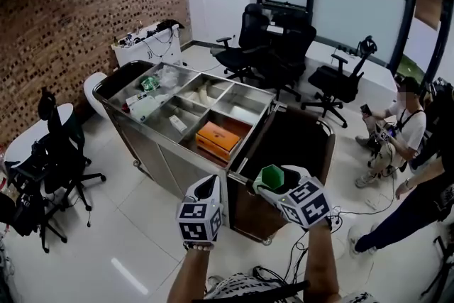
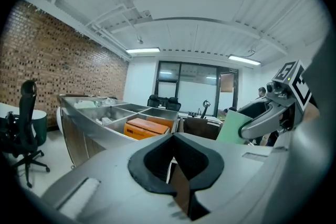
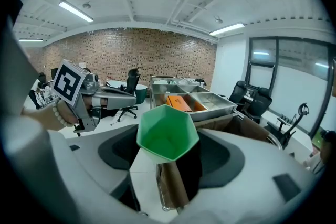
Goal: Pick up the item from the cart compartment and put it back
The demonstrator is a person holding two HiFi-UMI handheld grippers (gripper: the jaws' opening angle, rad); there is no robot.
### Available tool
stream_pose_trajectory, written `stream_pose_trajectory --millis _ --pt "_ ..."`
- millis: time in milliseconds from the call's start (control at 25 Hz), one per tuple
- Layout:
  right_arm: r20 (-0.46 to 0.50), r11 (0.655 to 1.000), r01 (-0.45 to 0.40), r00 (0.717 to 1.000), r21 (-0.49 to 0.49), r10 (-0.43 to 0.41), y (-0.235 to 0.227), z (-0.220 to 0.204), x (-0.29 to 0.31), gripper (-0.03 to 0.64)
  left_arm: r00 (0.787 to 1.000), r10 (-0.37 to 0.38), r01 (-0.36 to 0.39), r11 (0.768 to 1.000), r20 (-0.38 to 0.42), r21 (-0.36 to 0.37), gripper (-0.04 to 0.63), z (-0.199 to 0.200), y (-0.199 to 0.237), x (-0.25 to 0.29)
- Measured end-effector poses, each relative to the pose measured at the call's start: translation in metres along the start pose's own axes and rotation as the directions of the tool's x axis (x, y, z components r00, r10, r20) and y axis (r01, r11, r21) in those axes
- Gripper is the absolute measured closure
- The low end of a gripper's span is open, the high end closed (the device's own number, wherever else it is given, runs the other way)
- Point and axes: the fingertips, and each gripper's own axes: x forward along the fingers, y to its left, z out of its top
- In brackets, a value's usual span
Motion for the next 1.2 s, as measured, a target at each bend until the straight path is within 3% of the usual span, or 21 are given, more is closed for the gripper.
stream_pose_trajectory --millis 520,1200 --pt "-0.004 1.0 0.012 1.0 0.012 -0.012 -0.002 -0.005 -0.007 0.27 0.998 -0.063 0.064 0.998 0.014 -0.021 0.594 0.0 -0.014 0.0" --pt "-0.014 0.999 0.027 1.0 0.029 -0.026 0.002 -0.004 -0.001 0.27 0.997 -0.072 0.072 0.997 0.006 -0.04 0.594 -0.005 -0.006 0.001"
